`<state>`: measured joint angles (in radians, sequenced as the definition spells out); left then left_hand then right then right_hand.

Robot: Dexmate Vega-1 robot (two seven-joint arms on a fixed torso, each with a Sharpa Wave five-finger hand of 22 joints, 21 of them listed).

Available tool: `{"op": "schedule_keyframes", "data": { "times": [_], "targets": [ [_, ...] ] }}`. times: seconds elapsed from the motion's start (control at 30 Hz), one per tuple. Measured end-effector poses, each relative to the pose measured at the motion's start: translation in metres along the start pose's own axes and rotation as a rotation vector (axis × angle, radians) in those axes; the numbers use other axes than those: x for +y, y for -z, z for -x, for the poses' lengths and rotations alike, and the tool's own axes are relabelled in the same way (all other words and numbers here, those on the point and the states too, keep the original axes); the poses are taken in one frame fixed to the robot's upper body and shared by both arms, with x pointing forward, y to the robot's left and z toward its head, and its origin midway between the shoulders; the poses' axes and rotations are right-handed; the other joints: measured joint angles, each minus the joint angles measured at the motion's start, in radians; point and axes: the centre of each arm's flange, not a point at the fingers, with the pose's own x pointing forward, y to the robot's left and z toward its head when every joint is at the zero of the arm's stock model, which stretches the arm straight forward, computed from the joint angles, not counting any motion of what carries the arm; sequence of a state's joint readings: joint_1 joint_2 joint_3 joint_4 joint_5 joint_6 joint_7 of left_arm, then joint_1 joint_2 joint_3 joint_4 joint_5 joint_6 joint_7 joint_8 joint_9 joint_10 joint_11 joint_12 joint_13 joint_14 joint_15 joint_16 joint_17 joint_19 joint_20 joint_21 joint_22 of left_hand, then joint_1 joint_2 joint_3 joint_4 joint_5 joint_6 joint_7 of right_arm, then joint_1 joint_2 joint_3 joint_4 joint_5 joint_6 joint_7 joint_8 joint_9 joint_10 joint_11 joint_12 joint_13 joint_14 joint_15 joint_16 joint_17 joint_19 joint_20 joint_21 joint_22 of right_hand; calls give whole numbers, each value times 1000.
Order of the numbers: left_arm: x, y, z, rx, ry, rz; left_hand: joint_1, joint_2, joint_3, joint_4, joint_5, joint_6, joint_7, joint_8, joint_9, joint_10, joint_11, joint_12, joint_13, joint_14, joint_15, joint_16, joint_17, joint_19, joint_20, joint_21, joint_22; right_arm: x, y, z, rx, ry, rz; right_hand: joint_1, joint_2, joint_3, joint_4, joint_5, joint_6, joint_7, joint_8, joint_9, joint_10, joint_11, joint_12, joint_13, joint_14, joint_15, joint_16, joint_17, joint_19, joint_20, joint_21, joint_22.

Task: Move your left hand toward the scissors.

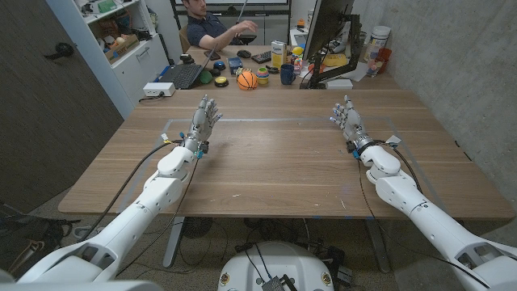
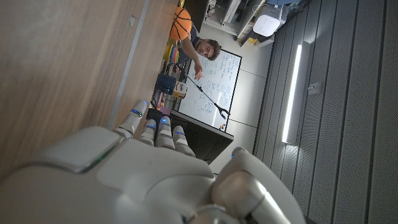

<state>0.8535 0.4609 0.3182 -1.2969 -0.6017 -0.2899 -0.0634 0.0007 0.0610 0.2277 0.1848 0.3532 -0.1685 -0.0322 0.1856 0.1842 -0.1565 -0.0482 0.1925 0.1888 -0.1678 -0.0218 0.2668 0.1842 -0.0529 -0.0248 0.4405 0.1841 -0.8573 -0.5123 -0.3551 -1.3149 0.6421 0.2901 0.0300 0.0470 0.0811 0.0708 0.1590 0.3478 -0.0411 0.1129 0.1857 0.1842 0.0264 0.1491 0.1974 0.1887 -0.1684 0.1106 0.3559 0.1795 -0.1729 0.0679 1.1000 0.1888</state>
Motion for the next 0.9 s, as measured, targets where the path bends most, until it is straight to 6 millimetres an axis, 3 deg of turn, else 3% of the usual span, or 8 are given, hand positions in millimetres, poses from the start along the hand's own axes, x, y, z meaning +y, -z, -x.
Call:
{"op": "schedule_keyframes", "data": {
  "times": [0.1, 0.47, 0.7, 0.9],
  "targets": [
    [-1, 0, 0, -9, -2, 1, 0, 0, 0, 0, 0, 1, -1, 0, 0, 0, 0, 0, 0, 0, 0, 0, 0, 4, -4, 0, 0, 0, -1, 1, -3, 0, 3, 0, 0, 0, 0, 0, 0, 0, 0, 0, 0, 0, 0, 5, 0, 0, 0, 0, 0, 0, 67, 0],
    [-1, -2, 4, -58, -55, -28, 0, 0, 14, 0, 7, 24, -24, 11, 0, 21, -2, 4, 0, 13, -6, 7, 0, 8, 0, 0, 0, 0, 0, 1, -5, -3, -1, 0, 0, 0, 0, 0, 0, 0, 0, 0, 0, 0, 0, 5, 0, 0, 0, 0, 0, 0, 69, 0],
    [-1, -9, 9, -96, -129, -73, 9, 9, 40, -1, 14, 58, -76, 15, 0, 55, -14, 4, 0, 40, -14, 8, -3, 39, 31, 0, 0, -1, 3, 0, -2, -4, -4, 0, 0, 0, 0, 0, 0, 0, 0, 0, 0, 0, 0, 5, 0, 0, 0, 0, 0, 0, 69, 0],
    [0, -17, 15, -127, -203, -138, 20, 12, 55, -5, 20, 74, -99, 15, 0, 62, -18, 4, 0, 50, -14, 8, -3, 40, 54, -4, -3, -2, 4, -1, -1, -7, -5, 0, 0, 0, 0, 0, 0, 0, 0, 0, 0, -1, 0, 4, 0, 0, 0, 0, 0, 0, 69, 0]
  ]
}}
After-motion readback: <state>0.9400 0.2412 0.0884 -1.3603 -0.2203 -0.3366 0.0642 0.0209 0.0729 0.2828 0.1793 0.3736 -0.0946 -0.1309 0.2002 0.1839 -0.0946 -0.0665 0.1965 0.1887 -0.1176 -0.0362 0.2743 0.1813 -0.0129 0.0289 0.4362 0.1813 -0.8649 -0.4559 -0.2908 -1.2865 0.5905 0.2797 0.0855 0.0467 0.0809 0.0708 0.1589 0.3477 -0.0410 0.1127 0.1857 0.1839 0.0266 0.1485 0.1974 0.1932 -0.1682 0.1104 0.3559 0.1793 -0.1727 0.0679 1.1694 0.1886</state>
